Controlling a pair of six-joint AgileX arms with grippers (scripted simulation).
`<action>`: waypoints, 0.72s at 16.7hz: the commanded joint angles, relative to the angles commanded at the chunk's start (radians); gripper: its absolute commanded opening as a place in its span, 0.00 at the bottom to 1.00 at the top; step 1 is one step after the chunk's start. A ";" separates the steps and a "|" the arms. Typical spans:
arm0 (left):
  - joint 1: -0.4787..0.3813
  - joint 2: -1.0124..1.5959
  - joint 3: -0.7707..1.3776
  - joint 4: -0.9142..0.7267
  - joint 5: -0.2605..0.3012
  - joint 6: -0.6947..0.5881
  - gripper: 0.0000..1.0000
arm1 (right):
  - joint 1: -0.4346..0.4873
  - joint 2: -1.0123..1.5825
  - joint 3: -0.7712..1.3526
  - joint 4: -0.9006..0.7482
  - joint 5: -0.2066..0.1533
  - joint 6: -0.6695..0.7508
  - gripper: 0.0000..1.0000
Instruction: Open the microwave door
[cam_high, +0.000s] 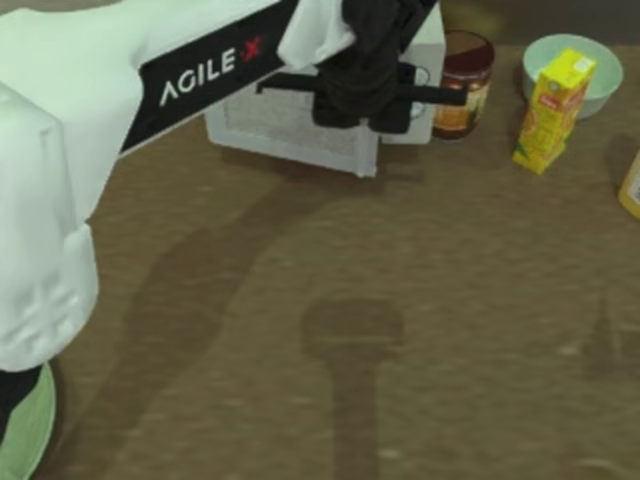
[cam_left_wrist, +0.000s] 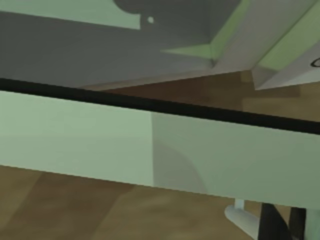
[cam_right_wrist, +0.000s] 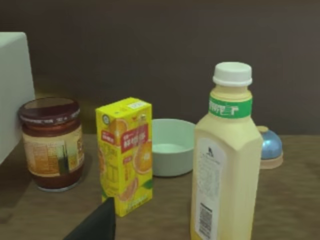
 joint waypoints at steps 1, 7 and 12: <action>0.000 0.000 0.000 0.000 0.000 0.000 0.00 | 0.000 0.000 0.000 0.000 0.000 0.000 1.00; -0.007 0.001 -0.005 0.003 0.005 -0.001 0.00 | 0.000 0.000 0.000 0.000 0.000 0.000 1.00; 0.008 -0.081 -0.137 0.069 0.038 0.077 0.00 | 0.000 0.000 0.000 0.000 0.000 0.000 1.00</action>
